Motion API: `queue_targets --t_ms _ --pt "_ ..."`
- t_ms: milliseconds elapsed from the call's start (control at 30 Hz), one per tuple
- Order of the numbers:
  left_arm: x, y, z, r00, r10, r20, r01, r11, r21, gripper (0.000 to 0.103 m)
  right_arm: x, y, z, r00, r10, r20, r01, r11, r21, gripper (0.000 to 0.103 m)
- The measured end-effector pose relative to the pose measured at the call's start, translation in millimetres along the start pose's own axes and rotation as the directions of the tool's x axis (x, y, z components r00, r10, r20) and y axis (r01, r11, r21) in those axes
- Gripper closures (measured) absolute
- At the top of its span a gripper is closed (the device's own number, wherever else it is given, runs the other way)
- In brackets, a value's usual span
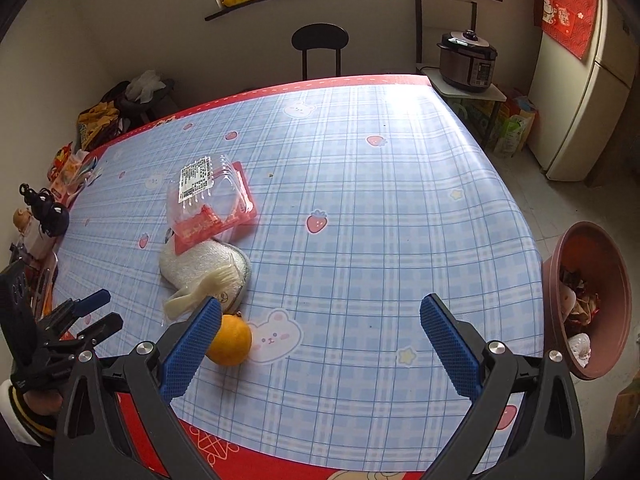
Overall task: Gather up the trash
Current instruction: 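Move both tools back over the remaining trash on the table, then grasp the clear plastic bag strip with the left tool, then grasp the clear clamshell container with the right tool while the left tool holds the strip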
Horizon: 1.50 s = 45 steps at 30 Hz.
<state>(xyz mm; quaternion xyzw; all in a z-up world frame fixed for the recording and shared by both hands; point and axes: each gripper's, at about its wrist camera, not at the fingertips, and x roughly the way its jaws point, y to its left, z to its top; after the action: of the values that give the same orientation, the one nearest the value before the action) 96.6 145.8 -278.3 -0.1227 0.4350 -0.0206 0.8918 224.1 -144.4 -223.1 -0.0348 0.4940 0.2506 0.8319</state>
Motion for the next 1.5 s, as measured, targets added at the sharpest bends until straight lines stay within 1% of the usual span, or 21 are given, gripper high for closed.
queue_targets --t_ms 100,167,300,433,533,600,667,700,733,767,833,933,1033,1133,1233,1367,1500 --pt "26 -14 8 0.999 -0.02 -0.041 0.024 0.994 0.105 0.028 0 -9 -4 1.0 -0.021 -0.001 0.021 0.999 0.039 0.005" --pt "44 -19 11 0.997 -0.031 -0.072 0.041 0.987 0.154 0.03 0 -17 -7 1.0 -0.015 -0.005 0.015 0.997 0.08 0.005" --pt "72 -25 19 0.993 -0.027 -0.115 0.051 0.977 0.206 0.033 -3 -26 -12 0.999 -0.032 -0.003 0.032 0.994 0.105 0.005" --pt "87 -29 20 0.99 -0.016 -0.138 0.05 0.968 0.246 0.035 -2 -31 -13 0.999 -0.042 -0.004 0.042 0.994 0.105 0.005" --pt "91 -35 17 0.992 0.006 -0.128 0.031 0.958 0.285 0.036 1 -28 -11 0.999 -0.047 -0.015 0.048 0.995 0.084 0.005" --pt "90 -34 16 0.993 0.029 -0.115 0.006 0.956 0.293 0.05 5 -23 -8 0.999 -0.049 -0.024 0.051 0.997 0.055 0.005" --pt "86 -29 17 0.994 0.021 -0.108 0.01 0.96 0.28 0.071 11 -16 -4 0.999 -0.041 -0.033 0.042 0.999 0.026 0.005" --pt "84 -26 17 0.994 0.021 -0.107 0.009 0.961 0.277 0.075 13 -12 -2 0.999 -0.033 -0.038 0.034 0.999 0.016 0.005" --pt "82 -24 15 0.994 0.027 -0.103 0.003 0.961 0.278 0.082 16 -8 1 0.999 -0.021 -0.044 0.022 1.0 0.009 0.005" --pt "79 -21 14 0.995 0.031 -0.097 -0.003 0.961 0.275 0.086 20 -4 5 0.999 -0.007 -0.048 0.008 1.0 0.006 0.005" --pt "71 -13 12 0.996 0.026 -0.084 -0.004 0.968 0.251 0.087 27 4 11 0.998 0.024 -0.06 -0.024 1.0 0.006 0.005" --pt "56 4 11 0.999 0.018 -0.051 -0.008 0.984 0.179 0.087 40 17 21 0.993 0.083 -0.079 -0.083 0.997 0.007 0.005" --pt "39 22 12 1.0 0.019 -0.005 -0.018 0.995 0.102 0.087 60 29 33 0.983 0.15 -0.109 -0.147 0.988 0.035 0.005" --pt "26 38 16 0.999 0.039 0.035 -0.04 0.998 0.044 0.087 84 38 44 0.967 0.215 -0.133 -0.203 0.974 0.099 0.005" --pt "16 50 18 0.996 0.061 0.068 -0.062 0.998 0.003 0.087 109 46 54 0.946 0.287 -0.151 -0.257 0.947 0.191 0.005" --pt "1 66 18 0.991 0.075 0.107 -0.068 0.996 -0.062 0.087 138 53 62 0.916 0.372 -0.148 -0.305 0.888 0.344 0.005" --pt "-11 78 15 0.988 0.088 0.128 -0.076 0.992 -0.096 0.087 158 56 64 0.902 0.412 -0.13 -0.312 0.83 0.462 0.005"
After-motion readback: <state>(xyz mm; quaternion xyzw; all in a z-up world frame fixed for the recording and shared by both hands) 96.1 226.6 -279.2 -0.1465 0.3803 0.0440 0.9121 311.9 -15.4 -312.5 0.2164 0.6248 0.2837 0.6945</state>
